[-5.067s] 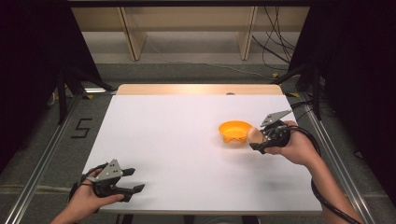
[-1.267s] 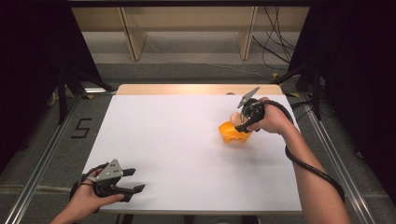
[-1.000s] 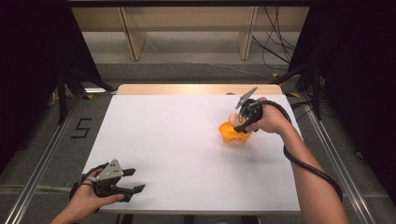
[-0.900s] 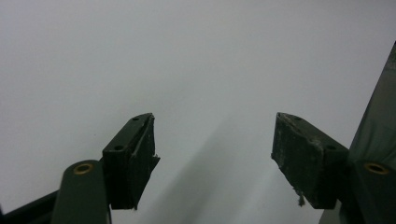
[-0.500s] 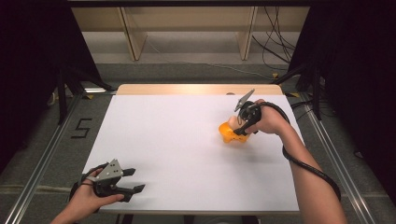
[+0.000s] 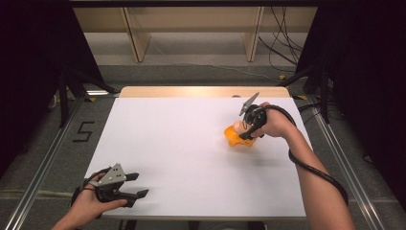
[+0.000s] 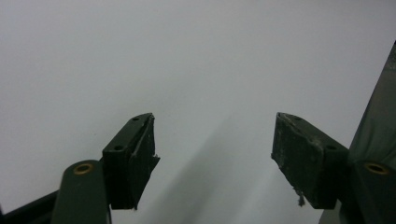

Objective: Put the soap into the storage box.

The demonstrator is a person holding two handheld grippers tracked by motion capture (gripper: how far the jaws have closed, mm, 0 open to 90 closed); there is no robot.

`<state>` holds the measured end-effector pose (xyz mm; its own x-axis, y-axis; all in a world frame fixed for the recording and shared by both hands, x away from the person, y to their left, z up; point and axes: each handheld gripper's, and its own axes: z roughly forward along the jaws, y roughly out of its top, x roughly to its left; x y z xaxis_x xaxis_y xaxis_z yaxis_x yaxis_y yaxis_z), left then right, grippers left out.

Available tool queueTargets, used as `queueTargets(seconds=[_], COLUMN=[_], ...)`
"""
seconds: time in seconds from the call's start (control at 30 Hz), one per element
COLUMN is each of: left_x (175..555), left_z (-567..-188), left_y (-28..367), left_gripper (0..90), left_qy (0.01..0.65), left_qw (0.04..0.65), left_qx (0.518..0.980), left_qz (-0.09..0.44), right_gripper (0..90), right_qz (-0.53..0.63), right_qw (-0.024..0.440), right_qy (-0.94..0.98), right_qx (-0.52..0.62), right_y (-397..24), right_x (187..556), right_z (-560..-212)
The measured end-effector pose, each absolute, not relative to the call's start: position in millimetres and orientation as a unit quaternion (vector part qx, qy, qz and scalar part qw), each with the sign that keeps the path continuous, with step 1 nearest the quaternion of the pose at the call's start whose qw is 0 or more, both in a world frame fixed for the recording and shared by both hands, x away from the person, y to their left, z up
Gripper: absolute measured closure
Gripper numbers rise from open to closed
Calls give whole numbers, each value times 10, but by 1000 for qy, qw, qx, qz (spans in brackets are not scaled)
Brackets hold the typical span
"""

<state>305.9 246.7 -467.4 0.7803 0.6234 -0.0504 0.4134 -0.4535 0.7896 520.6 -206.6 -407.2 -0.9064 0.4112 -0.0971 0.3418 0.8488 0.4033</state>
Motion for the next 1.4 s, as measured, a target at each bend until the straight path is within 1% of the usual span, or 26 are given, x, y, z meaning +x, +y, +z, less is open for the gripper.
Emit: queueTargets(seconds=[0.07, 0.47, 0.53, 0.57, 0.63, 0.67, 0.77, 0.87, 0.93, 1.0, 1.13, 1.2, 1.27, 1.33, 1.4], left_x=[3069, 3066, 3081, 3075, 3080, 3060, 3058, 3064, 3057, 3060, 3060, 3060, 3061, 3060, 3061], left_z=[-4671, -4675, -4662, -4668, -4664, -4682, -4682, -4675, -4687, -4670, -4672, -4671, -4671, -4680, -4672], left_y=[2474, 2466, 2490, 2478, 2485, 2454, 2449, 2466, 2449, 2466, 2468, 2466, 2466, 2461, 2467], left_gripper=[299, 299, 299, 299, 299, 299, 299, 299, 299, 299, 299, 299, 299, 299, 299], left_qy=[298, 300, 288, 292, 288, 305, 305, 300, 307, 300, 301, 301, 301, 304, 301], left_qw=[422, 425, 410, 417, 410, 423, 424, 418, 428, 417, 417, 418, 418, 420, 417], left_qx=[846, 845, 855, 851, 855, 844, 844, 848, 841, 849, 848, 848, 848, 846, 848], left_qz=[129, 128, 134, 131, 133, 124, 123, 125, 123, 128, 127, 127, 127, 125, 127], right_gripper=[333, 333, 333, 333, 333, 333, 333, 333, 333, 333, 334, 334, 334, 334, 334], right_qz=[190, 180, 176, 174, 178, 178, 172, 173, 176, 176, 178, 176, 179, 178, 178], right_qw=[91, 94, 95, 94, 96, 98, 93, 97, 99, 103, 107, 101, 108, 107, 104], right_qy=[957, 964, 966, 967, 966, 967, 969, 969, 967, 966, 966, 969, 966, 969, 968], right_qx=[198, 172, 167, 162, 161, 155, 150, 149, 154, 158, 153, 143, 149, 131, 142], right_y=[-2064, -2037, -2034, -2032, -2030, -2029, -2028, -2036, -2041, -2042, -2041, -2035, -2020, -2003, -1986], right_x=[5203, 5216, 5218, 5221, 5216, 5221, 5230, 5240, 5237, 5229, 5234, 5254, 5249, 5272, 5265], right_z=[-4072, -4083, -4083, -4083, -4089, -4089, -4074, -4070, -4073, -4069, -4061, -4053, -4050, -4048, -4058])
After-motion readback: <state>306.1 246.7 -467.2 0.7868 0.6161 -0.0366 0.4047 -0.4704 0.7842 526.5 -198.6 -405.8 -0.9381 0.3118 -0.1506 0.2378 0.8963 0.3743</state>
